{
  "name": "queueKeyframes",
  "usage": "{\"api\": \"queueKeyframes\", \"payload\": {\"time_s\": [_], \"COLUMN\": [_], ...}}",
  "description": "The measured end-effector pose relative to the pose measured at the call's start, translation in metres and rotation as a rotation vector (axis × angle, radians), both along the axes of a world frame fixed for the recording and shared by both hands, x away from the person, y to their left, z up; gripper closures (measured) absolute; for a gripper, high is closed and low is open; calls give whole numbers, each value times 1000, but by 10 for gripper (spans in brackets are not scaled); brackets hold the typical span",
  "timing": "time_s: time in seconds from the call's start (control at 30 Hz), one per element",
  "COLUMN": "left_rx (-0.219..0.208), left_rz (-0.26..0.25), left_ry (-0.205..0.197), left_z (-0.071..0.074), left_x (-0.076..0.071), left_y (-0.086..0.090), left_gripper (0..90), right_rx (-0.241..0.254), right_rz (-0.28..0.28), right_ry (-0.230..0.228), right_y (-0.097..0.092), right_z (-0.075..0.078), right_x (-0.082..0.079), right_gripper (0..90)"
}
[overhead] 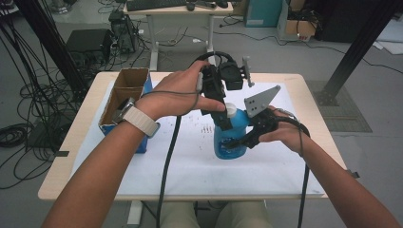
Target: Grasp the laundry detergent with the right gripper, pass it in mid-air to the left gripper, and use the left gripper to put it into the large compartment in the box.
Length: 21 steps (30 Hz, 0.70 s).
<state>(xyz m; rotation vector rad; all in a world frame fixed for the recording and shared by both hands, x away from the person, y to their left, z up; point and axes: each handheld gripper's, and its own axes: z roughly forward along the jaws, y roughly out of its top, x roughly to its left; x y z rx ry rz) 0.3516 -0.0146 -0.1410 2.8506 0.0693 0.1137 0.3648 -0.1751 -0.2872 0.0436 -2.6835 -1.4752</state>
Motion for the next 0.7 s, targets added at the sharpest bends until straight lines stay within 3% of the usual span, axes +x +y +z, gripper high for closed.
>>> {"api": "queueKeyframes", "payload": {"time_s": [0.7], "left_rx": [2], "left_rz": [-2], "left_ry": [-4], "left_z": [0], "left_x": [0], "left_y": [1], "left_gripper": [60], "right_rx": [-1], "right_rz": [-5], "right_ry": [10], "right_y": [0], "right_z": [-1], "right_x": [1], "right_gripper": [429]}}
